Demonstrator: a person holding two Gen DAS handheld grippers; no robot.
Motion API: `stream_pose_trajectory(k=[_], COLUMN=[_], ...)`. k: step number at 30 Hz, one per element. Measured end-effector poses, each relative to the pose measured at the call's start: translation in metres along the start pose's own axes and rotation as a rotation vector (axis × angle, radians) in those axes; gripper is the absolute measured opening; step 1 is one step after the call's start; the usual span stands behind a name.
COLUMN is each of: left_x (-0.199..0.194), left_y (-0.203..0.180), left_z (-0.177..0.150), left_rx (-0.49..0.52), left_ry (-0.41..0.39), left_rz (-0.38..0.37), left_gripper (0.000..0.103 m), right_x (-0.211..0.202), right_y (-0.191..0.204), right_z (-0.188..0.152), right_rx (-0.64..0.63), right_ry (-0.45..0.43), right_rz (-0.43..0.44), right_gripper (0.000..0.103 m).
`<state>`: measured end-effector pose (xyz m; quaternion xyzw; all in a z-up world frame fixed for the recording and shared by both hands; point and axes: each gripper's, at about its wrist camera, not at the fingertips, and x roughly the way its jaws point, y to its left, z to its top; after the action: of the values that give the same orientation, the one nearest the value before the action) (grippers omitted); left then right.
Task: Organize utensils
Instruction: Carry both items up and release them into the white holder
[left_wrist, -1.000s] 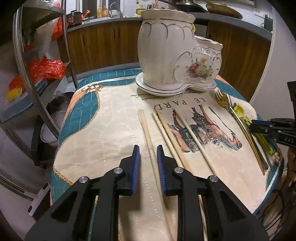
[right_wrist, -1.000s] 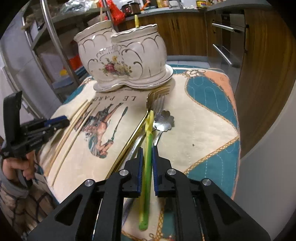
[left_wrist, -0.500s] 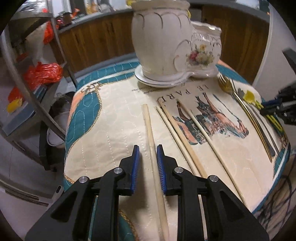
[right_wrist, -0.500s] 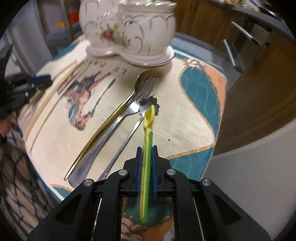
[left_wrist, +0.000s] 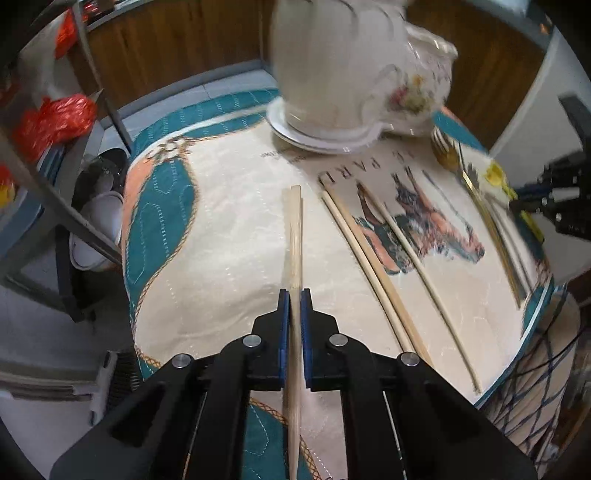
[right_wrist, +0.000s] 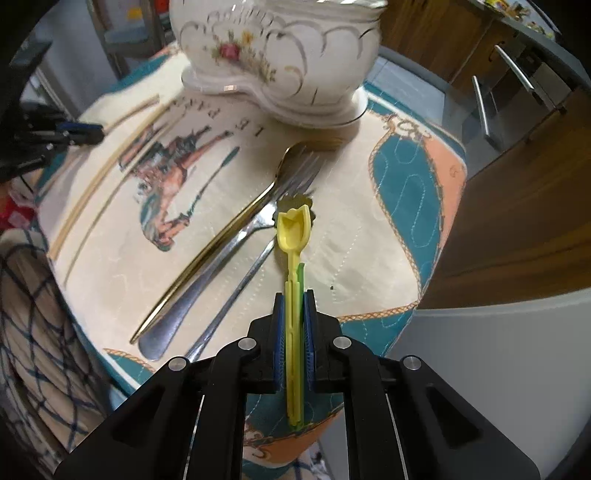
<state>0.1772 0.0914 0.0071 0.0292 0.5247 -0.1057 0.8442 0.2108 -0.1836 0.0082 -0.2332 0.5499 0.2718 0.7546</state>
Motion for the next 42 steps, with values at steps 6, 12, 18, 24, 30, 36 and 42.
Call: stream_pose_trajectory(k=[6,12,18,24,30,36,42], left_x=[-0.040,-0.094,-0.110,-0.111,-0.119,-0.118,-0.096], left_y=[0.020,0.012,-0.011,-0.032,-0.030,-0.022,-0.014], left_z=[-0.007,-0.004,0.012,0.043,0.076,0.110,0.136], left_rx=[-0.136,-0.179,-0.156,-0.127,-0.132,-0.160,-0.193], left_ry=[-0.195,-0.504,-0.674,-0.815,-0.941,-1.049,-1.075], left_rz=[-0.083,-0.155,-0.145,-0.144,-0.173,-0.173,-0.173], left_gripper=[0.006,0.006,0.006,0.006,0.006,0.006,0.006], right_x=[-0.025,-0.068,-0.079,-0.080,-0.079,-0.075,-0.067], right_y=[-0.009,-0.017,-0.029,-0.039,-0.044,-0.047,-0.047], right_z=[-0.006,-0.001,0.013,0.028,0.056,0.079,0.093], right_rx=[0.047,0.155,0.255,0.324,0.324,0.311,0.300], right_ry=[-0.137,-0.418,-0.628,-0.806,-0.943,-1.017,-1.018], right_rz=[0.056,0.167,0.241,0.253,0.277,0.281,0.243], right_gripper=[0.010,0.010,0.010,0.010,0.011,0.010,0.010])
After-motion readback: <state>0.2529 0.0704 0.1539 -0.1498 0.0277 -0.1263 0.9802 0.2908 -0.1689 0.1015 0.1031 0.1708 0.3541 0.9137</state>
